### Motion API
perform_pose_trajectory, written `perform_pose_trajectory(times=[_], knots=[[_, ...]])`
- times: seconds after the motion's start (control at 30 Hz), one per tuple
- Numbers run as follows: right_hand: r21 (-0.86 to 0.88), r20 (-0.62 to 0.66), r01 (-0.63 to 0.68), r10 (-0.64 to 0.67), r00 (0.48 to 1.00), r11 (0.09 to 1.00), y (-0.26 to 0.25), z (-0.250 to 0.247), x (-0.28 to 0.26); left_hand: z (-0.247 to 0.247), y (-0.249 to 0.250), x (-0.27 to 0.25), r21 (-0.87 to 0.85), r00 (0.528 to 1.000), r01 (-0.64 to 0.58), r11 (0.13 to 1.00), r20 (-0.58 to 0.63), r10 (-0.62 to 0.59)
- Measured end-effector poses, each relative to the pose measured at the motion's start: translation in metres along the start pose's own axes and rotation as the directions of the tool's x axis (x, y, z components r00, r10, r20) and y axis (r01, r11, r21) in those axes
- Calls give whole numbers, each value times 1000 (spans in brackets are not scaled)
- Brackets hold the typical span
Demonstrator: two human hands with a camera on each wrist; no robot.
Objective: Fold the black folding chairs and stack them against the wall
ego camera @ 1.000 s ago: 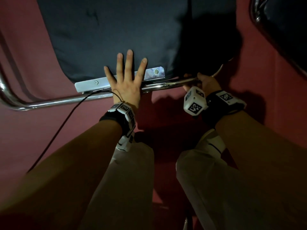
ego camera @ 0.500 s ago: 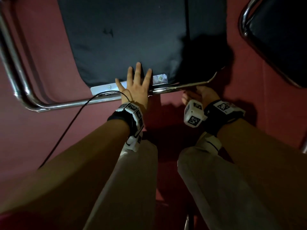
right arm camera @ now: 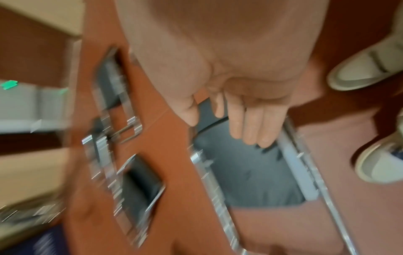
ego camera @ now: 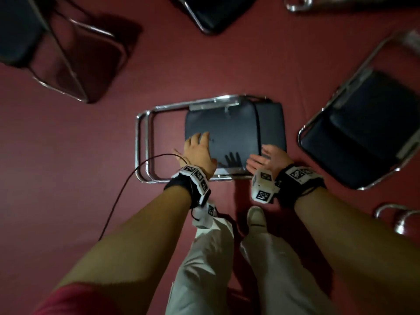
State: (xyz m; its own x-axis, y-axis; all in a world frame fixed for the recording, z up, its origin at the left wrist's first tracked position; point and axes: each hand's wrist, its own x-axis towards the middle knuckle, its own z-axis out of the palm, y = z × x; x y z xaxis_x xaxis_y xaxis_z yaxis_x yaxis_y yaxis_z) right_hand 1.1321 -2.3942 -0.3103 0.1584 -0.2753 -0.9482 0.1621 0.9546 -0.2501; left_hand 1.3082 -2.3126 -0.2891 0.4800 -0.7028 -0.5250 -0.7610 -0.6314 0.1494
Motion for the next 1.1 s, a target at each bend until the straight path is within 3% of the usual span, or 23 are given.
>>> perform_pose_trajectory(times=[0.2,0.47,0.7,0.9,1.1], knots=[[-118,178,105,-83,981,987,-60,75,-164,-161,-9,-97,-81,968,91,993,-229,-108],[-177,344,278,-205,916,944,-101,150,-346,-313,-24,-196,-362,878,87,928,-412,-243],[-202,472,382,-252,845,902,-120,215,-424,-398,-54,-217,-560,799,-43,828,-517,-308],[-239,513,421,-255,820,875,-107,282,-438,-443,-109,-199,-622,792,-112,775,-527,-308],[-243,501,446,-282,818,862,-54,389,-432,-483,-221,-172,-640,809,-150,754,-518,-279]])
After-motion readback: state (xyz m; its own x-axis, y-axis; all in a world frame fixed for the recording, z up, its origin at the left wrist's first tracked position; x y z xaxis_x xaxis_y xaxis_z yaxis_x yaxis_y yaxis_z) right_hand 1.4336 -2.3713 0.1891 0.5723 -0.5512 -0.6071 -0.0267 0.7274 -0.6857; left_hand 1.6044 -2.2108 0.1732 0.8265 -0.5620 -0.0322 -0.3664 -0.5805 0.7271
